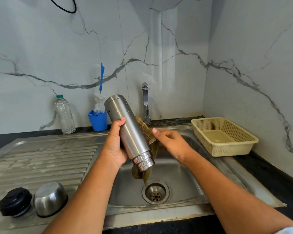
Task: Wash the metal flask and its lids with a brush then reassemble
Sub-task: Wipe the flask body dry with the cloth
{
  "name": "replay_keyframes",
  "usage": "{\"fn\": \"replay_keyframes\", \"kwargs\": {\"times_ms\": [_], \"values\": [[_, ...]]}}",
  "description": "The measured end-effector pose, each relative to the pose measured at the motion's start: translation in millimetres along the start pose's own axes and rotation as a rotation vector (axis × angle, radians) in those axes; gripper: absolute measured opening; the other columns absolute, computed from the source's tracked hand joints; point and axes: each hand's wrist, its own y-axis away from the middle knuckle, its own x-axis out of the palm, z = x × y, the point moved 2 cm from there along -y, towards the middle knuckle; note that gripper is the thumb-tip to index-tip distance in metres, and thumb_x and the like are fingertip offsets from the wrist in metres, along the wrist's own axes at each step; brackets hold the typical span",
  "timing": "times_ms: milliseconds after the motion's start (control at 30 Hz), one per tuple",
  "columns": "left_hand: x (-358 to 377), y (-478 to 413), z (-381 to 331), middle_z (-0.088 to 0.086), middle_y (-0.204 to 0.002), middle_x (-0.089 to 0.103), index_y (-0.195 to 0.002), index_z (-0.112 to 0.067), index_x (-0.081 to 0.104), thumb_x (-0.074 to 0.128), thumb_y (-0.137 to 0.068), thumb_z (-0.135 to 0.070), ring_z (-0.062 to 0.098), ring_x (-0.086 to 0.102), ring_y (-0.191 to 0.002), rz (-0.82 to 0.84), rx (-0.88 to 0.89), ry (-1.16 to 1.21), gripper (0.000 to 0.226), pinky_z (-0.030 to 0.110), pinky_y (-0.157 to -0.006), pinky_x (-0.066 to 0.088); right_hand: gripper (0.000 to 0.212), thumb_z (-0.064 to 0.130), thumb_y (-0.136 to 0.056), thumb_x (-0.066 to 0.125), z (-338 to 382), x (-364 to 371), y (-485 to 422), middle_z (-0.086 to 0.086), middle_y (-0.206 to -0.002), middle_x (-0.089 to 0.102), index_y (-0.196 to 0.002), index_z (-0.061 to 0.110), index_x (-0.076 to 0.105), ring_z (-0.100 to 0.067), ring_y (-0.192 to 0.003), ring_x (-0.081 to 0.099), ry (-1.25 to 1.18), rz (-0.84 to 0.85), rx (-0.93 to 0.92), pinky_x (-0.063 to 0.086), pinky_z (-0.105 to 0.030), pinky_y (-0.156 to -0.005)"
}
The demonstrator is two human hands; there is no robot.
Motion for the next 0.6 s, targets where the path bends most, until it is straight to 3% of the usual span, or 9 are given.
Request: {"fn": "replay_keyframes", "kwargs": {"times_ms": [67,167,233,333,500,600], "values": [[-1.4,-1.7,0.3,0.012,-0.091,0.074,-0.128,-0.011,0.062,0.070,-0.080,-0.045,0.027,0.074,-0.077,-0.002,0.001,-0.007,0.059,0.040,-0.068,0.061,0.040,0.036,-0.095,0.069,-1.9,0.3,-0.6,-0.014,-0.106,0.070,-0.090,-0.003,0.073,-0.029,-0.102,0.069,0.027,0.057,-0.051,0.057,-0.041,-0.096],[-2.5,-1.9,0.6,0.012,-0.090,0.074,-0.123,-0.010,0.063,0.069,-0.080,-0.045,0.027,0.074,-0.077,0.001,0.000,-0.004,0.055,0.040,-0.067,0.061,0.010,0.020,-0.089,0.077,-6.1,0.4,-3.6,-0.008,-0.104,0.070,-0.088,0.010,0.077,-0.028,-0.102,0.068,0.068,0.042,-0.077,0.058,-0.041,-0.095],[-3.0,-2.3,0.3,0.012,-0.088,0.074,-0.122,-0.012,0.063,0.070,-0.080,-0.044,0.026,0.074,-0.075,-0.005,0.000,-0.004,0.053,0.040,-0.066,0.061,0.009,0.020,-0.092,0.074,-6.1,-0.1,-4.3,-0.007,-0.097,0.072,-0.089,0.012,0.075,-0.024,-0.096,0.070,0.094,-0.008,-0.073,0.059,-0.039,-0.092],[-4.8,-3.1,-2.1,0.009,-0.081,0.075,-0.116,-0.015,0.063,0.069,-0.081,-0.041,0.024,0.075,-0.071,-0.040,0.015,-0.022,0.044,0.039,-0.067,0.061,0.012,0.028,-0.101,0.063,-1.4,-2.6,-2.4,0.005,-0.091,0.073,-0.095,0.019,0.068,-0.004,-0.086,0.071,0.064,-0.109,-0.057,0.056,-0.024,-0.081],[-2.6,-2.7,-1.6,0.005,-0.078,0.074,-0.114,-0.016,0.063,0.069,-0.082,-0.038,0.020,0.073,-0.068,-0.038,-0.004,-0.082,0.039,0.036,-0.062,0.060,0.010,0.039,-0.104,0.054,-2.1,-5.6,-4.4,0.007,-0.101,0.069,-0.108,0.031,0.059,-0.013,-0.096,0.069,0.084,-0.224,-0.092,0.060,-0.036,-0.087],[-2.7,-2.5,-1.2,0.007,-0.085,0.075,-0.117,-0.016,0.064,0.075,-0.074,-0.040,0.021,0.073,-0.073,-0.032,-0.015,-0.107,0.051,0.038,-0.067,0.061,0.008,0.034,-0.103,0.057,-0.8,-7.4,-4.3,0.004,-0.099,0.068,-0.109,0.028,0.059,-0.014,-0.094,0.068,0.064,-0.268,-0.116,0.059,-0.033,-0.085]]}}
